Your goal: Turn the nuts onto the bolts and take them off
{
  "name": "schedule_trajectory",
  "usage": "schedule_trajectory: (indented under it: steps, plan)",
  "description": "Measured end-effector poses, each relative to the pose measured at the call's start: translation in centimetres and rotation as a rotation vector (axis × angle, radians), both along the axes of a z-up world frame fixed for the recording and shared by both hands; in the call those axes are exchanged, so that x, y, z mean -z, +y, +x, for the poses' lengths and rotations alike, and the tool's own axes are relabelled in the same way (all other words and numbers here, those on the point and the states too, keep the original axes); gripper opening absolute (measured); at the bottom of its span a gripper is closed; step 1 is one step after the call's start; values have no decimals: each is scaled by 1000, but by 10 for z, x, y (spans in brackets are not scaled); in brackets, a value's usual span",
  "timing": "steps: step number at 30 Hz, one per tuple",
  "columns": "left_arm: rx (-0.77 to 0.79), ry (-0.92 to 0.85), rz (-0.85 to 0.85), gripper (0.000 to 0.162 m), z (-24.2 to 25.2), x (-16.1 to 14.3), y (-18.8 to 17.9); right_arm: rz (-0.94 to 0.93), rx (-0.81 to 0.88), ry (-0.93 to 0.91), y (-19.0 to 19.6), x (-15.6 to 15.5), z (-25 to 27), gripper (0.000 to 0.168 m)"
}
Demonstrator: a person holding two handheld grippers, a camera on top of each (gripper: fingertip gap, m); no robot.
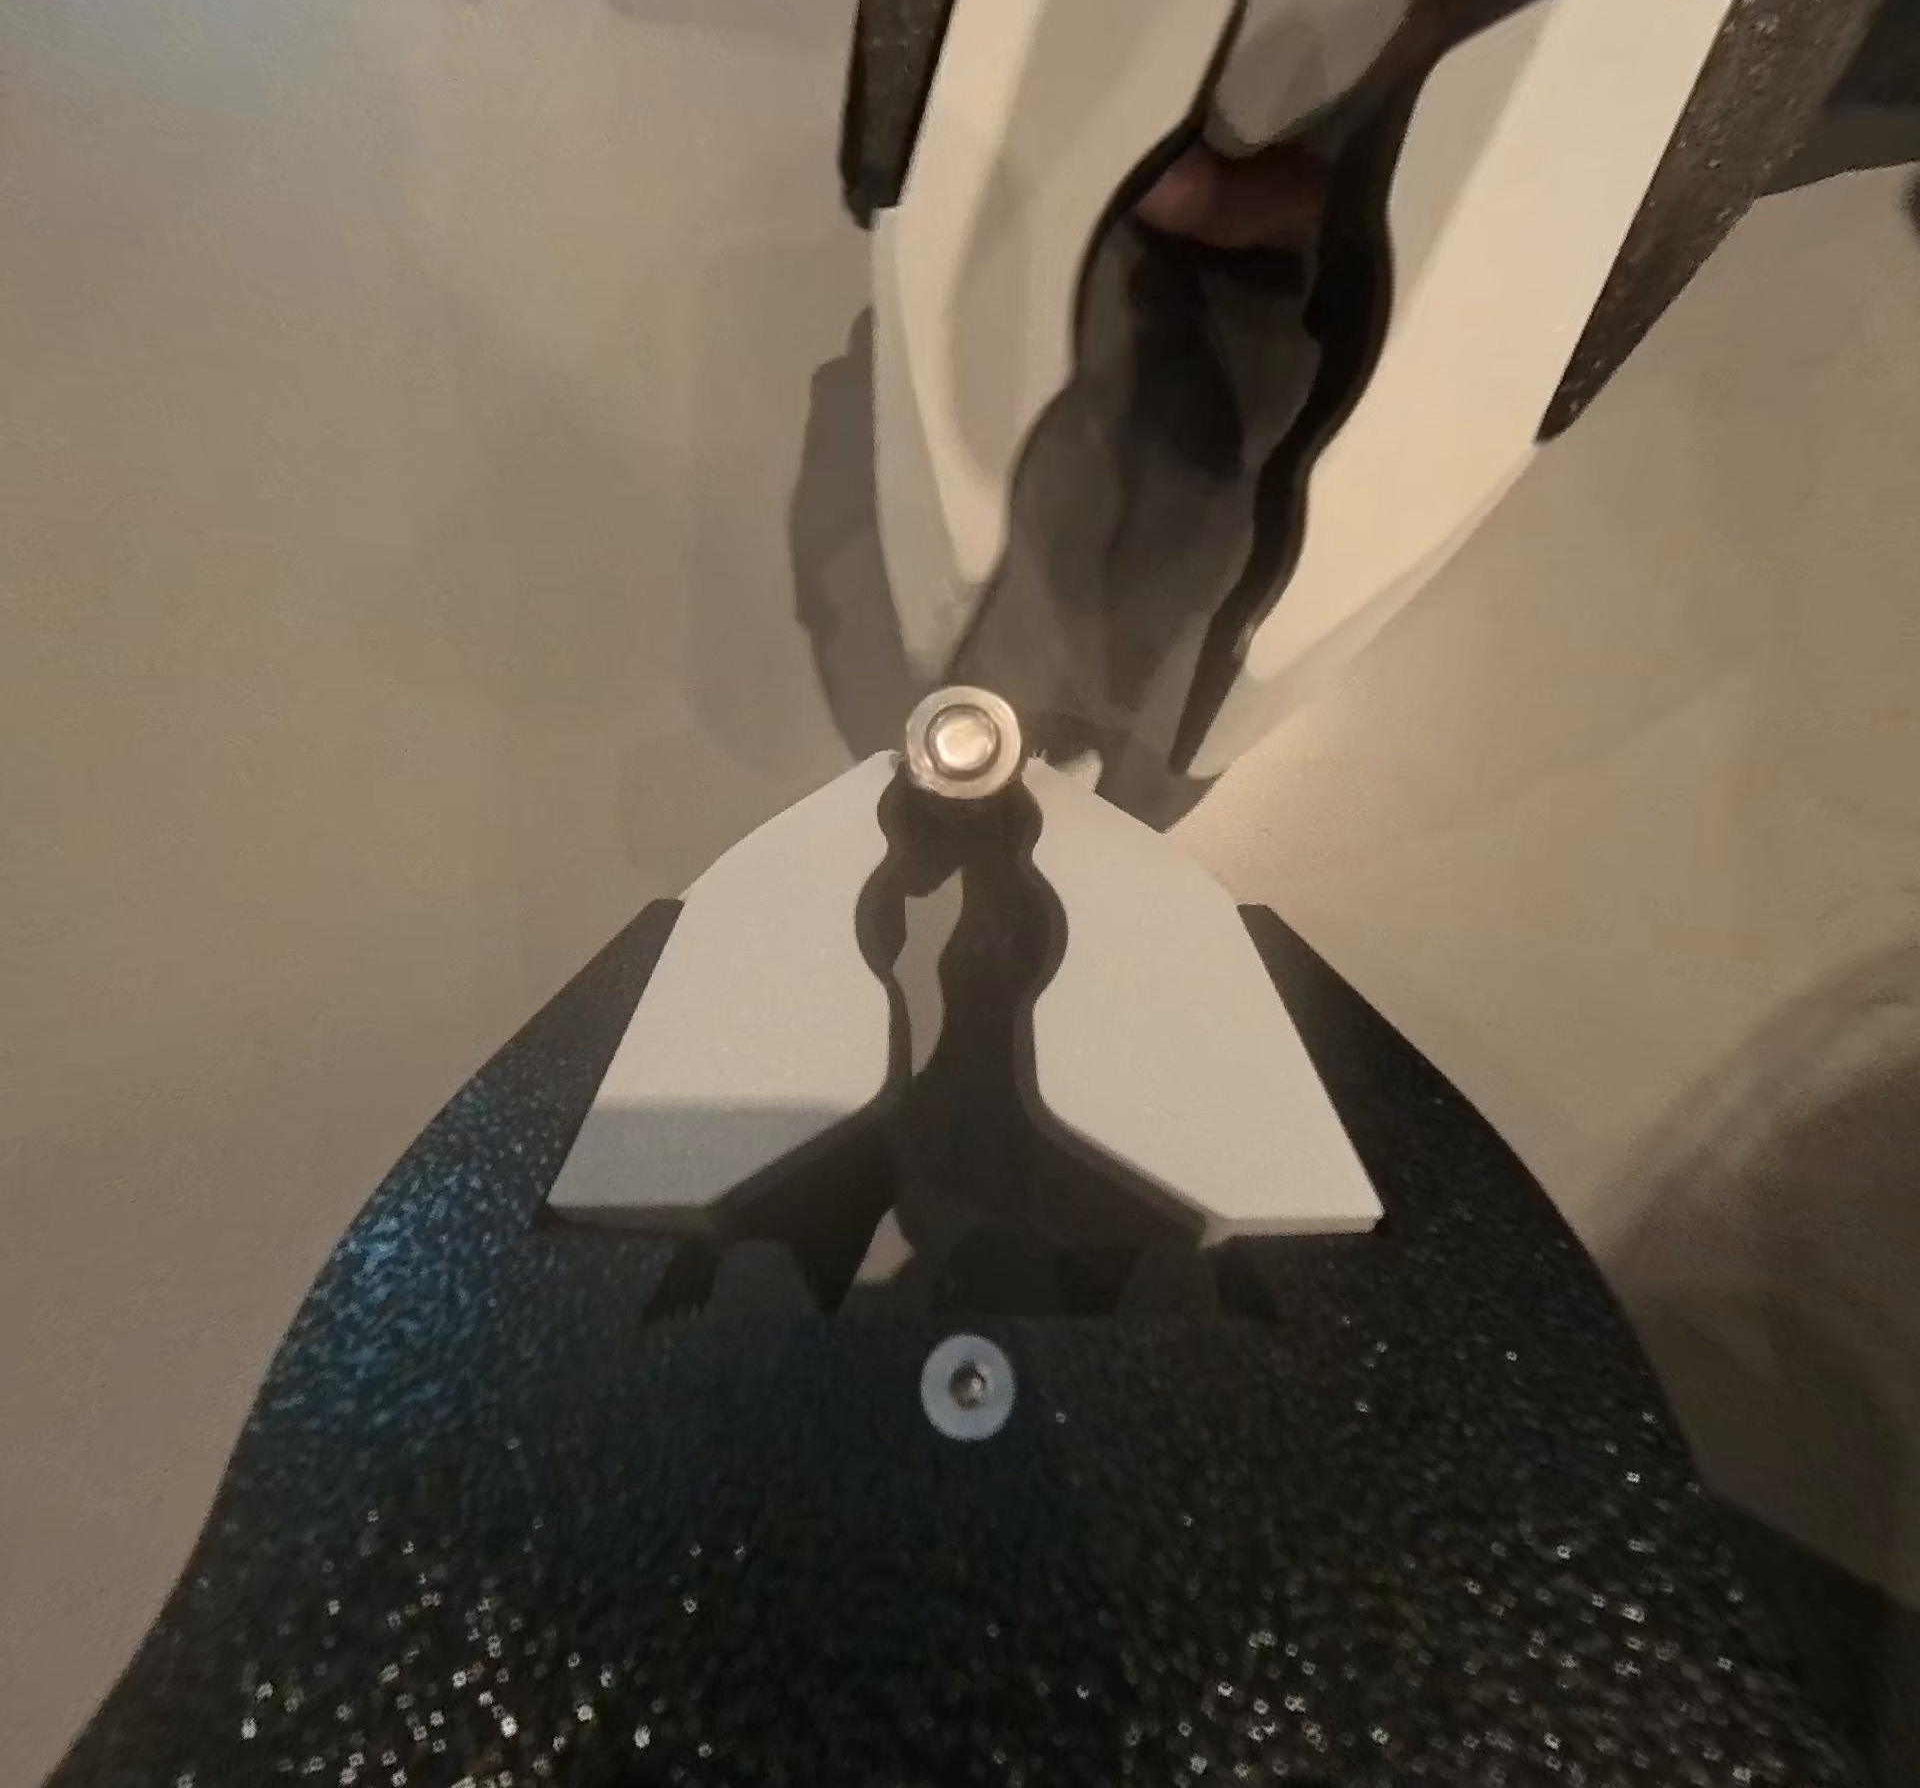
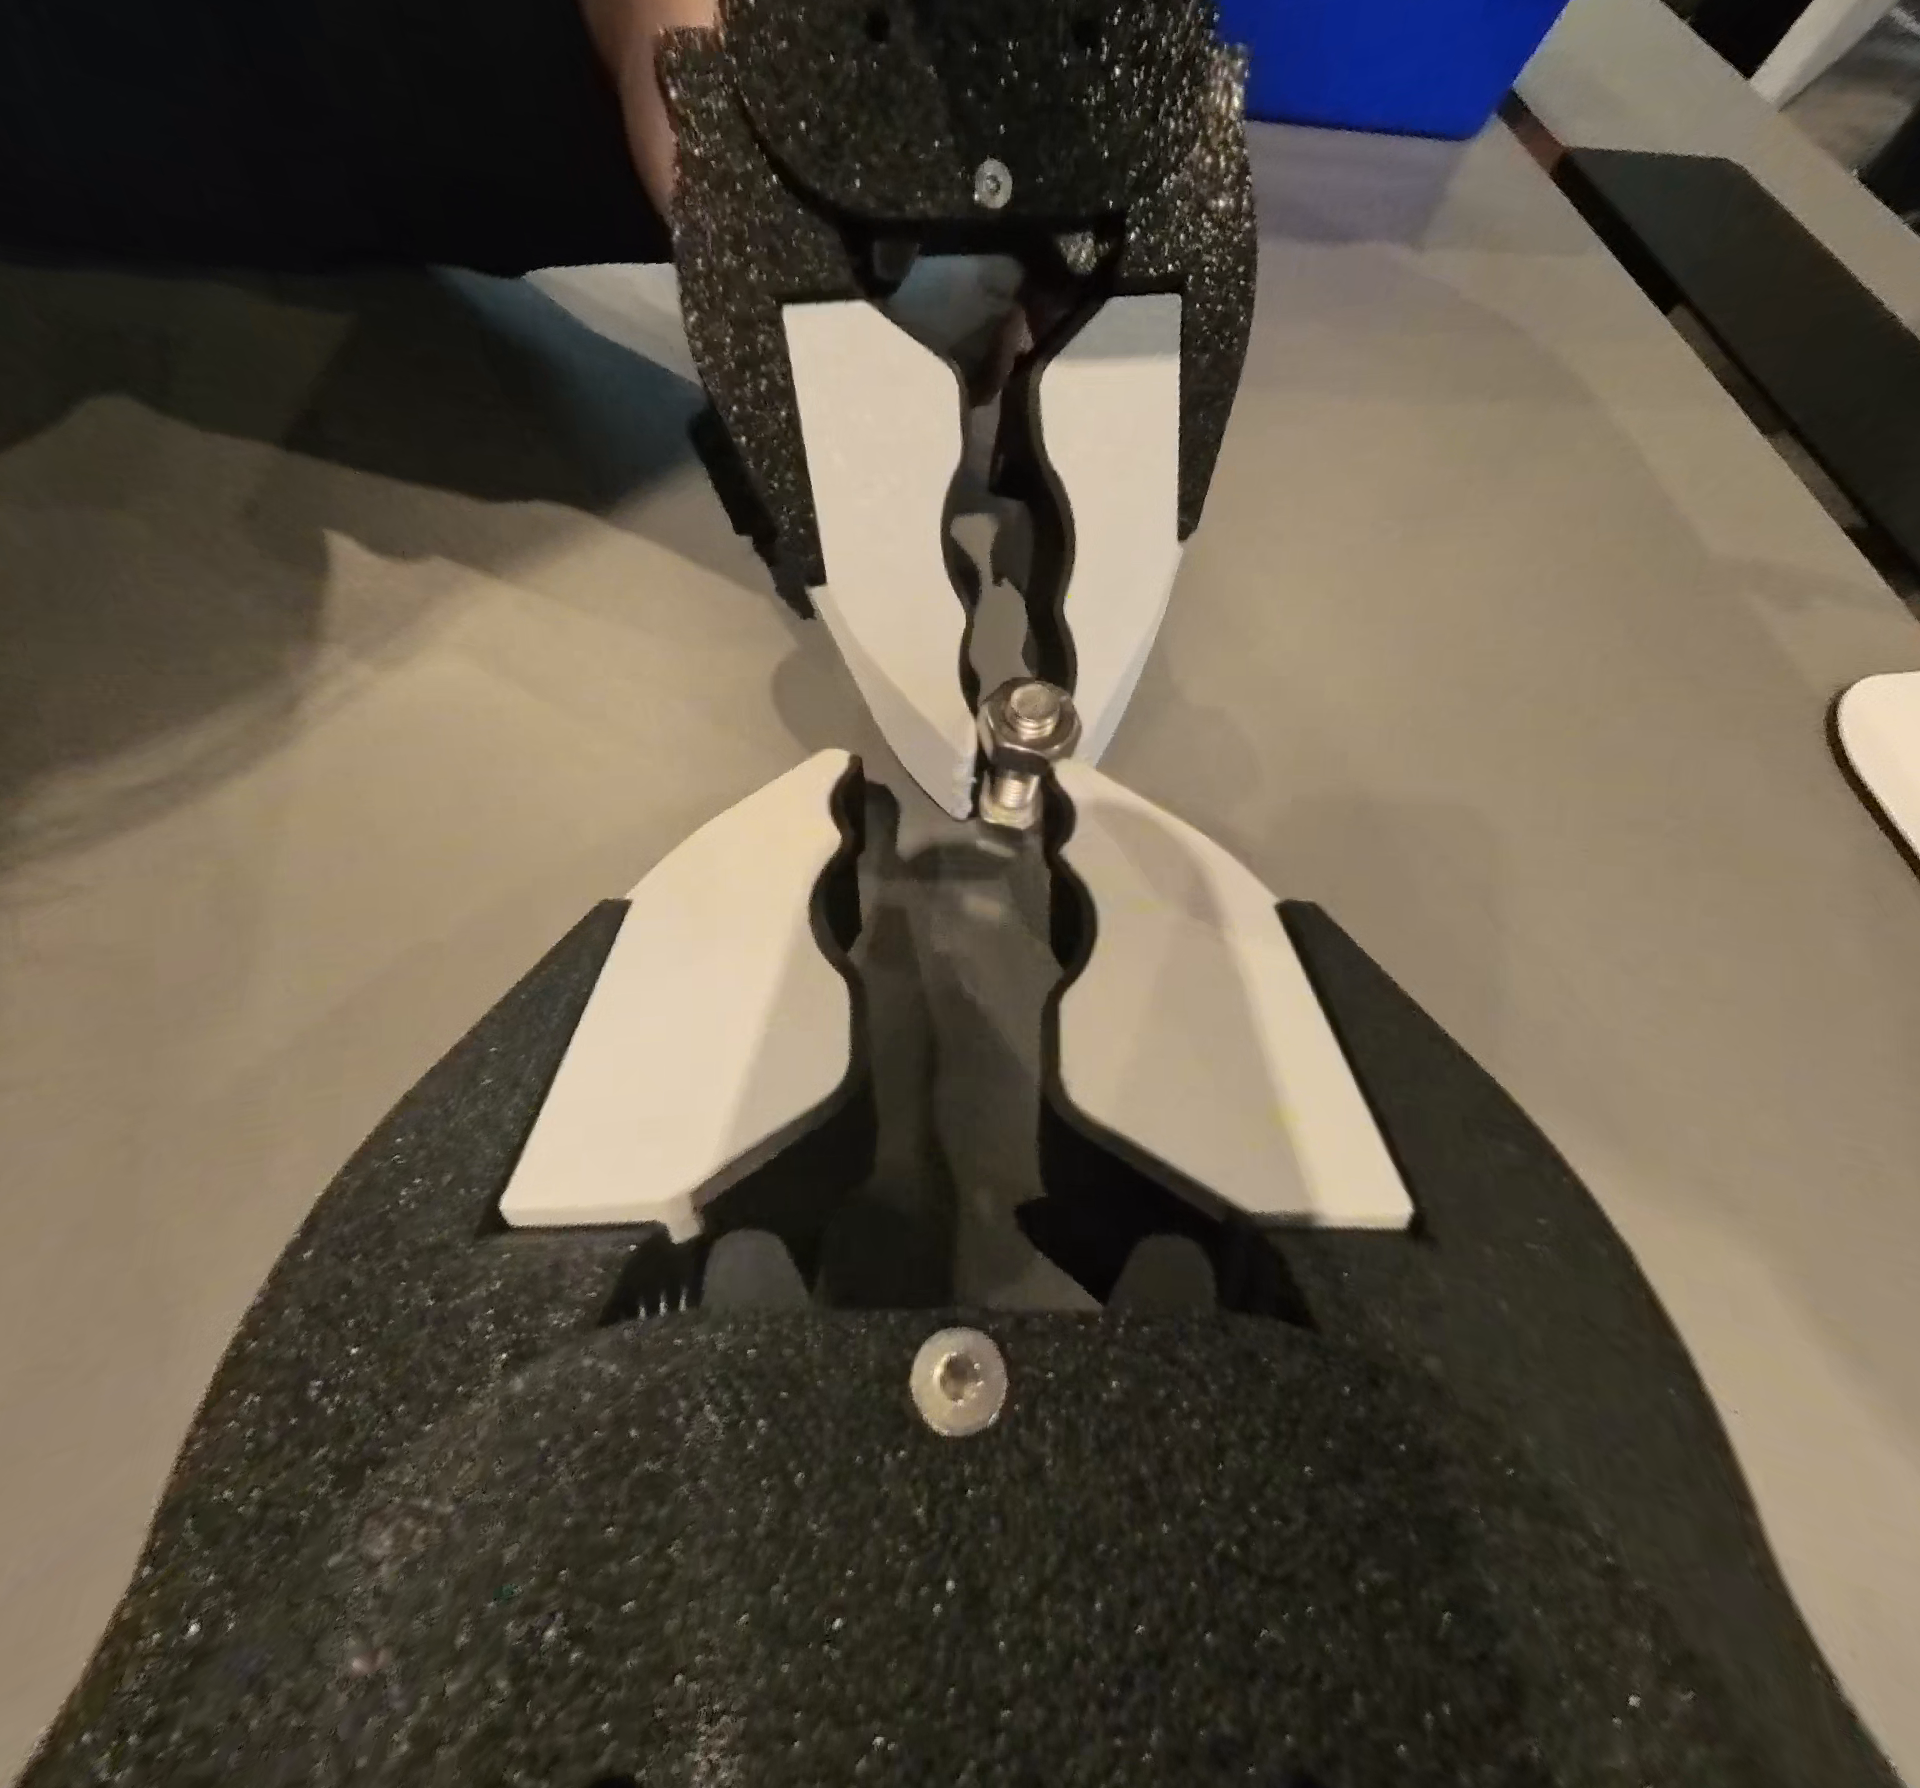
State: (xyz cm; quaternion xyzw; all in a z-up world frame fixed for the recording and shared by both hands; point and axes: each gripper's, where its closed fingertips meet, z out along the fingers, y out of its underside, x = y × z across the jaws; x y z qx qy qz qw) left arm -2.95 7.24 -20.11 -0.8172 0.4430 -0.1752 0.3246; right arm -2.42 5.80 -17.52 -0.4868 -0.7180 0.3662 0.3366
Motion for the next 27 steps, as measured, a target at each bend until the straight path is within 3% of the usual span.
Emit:
schedule_trajectory:
  steps: [2,6,11,14,18,27]
  plan:
    - [0,-2,0,16,0,0,0,-37,-26,26,-3,-5,3,15]
    - [1,0,0,16,0,0,0,2,39,36,5,-5,-2,35]
    - [0,2,1,16,0,0,0,56,14,1,1,3,-3,38]
    - [1,-2,1,16,0,0,0,-16,-28,21,-3,-3,4,14]
    - [2,-1,2,16,0,0,1,-5,38,30,7,-4,0,32]
    - [1,-4,5,16,0,0,1,57,26,11,5,1,-2,34]
